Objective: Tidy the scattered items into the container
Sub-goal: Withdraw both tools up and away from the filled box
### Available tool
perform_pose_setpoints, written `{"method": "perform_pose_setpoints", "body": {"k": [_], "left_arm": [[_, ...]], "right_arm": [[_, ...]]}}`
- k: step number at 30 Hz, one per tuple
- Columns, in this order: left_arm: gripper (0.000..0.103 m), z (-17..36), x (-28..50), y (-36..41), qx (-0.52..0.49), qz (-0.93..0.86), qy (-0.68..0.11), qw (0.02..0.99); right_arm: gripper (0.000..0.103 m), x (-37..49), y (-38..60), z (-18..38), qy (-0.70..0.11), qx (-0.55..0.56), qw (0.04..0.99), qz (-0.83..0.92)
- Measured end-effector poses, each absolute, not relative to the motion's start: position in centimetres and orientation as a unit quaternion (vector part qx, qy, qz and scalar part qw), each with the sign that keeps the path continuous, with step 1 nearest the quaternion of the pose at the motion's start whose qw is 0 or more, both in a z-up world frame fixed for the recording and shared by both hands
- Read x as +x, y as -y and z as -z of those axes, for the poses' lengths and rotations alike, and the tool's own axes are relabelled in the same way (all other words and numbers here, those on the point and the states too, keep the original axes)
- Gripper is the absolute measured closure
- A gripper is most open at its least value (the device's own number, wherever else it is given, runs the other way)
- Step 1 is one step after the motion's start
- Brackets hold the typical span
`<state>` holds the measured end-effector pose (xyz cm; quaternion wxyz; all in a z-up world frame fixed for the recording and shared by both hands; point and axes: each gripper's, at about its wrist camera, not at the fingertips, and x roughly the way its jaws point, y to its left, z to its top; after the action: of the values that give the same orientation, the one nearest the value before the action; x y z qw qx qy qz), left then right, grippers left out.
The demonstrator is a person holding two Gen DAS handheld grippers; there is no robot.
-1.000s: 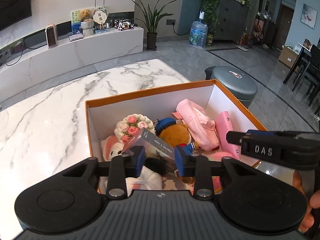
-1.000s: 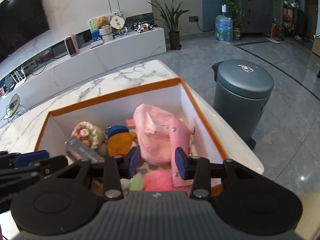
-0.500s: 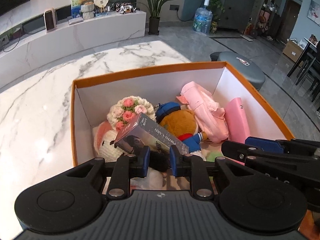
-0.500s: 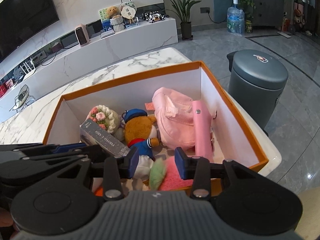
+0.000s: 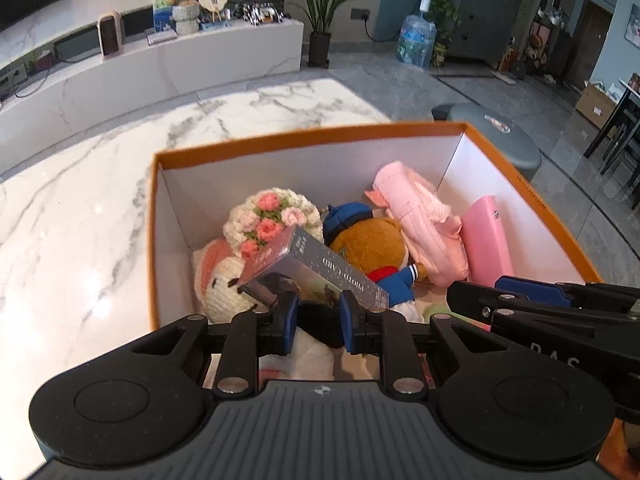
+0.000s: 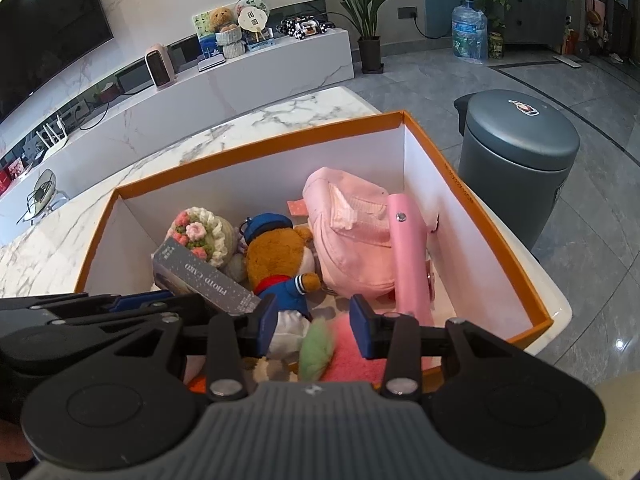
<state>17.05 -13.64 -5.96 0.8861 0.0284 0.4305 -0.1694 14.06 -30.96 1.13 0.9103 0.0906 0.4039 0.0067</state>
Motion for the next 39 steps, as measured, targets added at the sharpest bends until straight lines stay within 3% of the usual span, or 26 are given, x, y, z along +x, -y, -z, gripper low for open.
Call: {"method": "perform_pose_setpoints", "body": {"k": [10,16,21,25,26,28,39], "left_arm": [[0.066,2.4,13.6,11.8,0.015,0.156,-0.392,0.907],[0.04,-0.4,10.9,10.8,0.023,0.139,-0.34,0.93],[0.027,-1.9,8.9,9.8,0.016,0.119,-0.31,0.943],[0.025,-3.2,7.7,8.9,0.009,0.125,-0.31,0.943],[0.024,-3.5,7.4,8.5,0.0,0.129,-0.309,0.942],[0.014,-3.9,7.1,7.9,-0.016,0.127,-0.314,0.941],[0.014,-2.0,6.0,7.3,-0.048,0.13,-0.338,0.931]], "right_arm": [[0.05,11.3,29.7,-4.1,-0.372,0.082,0.925,-0.002],[0.043,9.1,28.9,-6.2,-0.343,0.073,0.936,0.007],[0.035,7.0,28.4,-7.9,-0.319,0.067,0.945,0.018],[0.028,5.5,28.1,-9.1,-0.303,0.056,0.951,0.023],[0.022,5.1,28.1,-9.4,-0.3,0.054,0.952,0.029],[0.018,4.0,28.1,-10.1,-0.282,0.052,0.957,0.039],[0.015,2.1,28.2,-10.0,-0.305,0.067,0.949,0.036]]}}
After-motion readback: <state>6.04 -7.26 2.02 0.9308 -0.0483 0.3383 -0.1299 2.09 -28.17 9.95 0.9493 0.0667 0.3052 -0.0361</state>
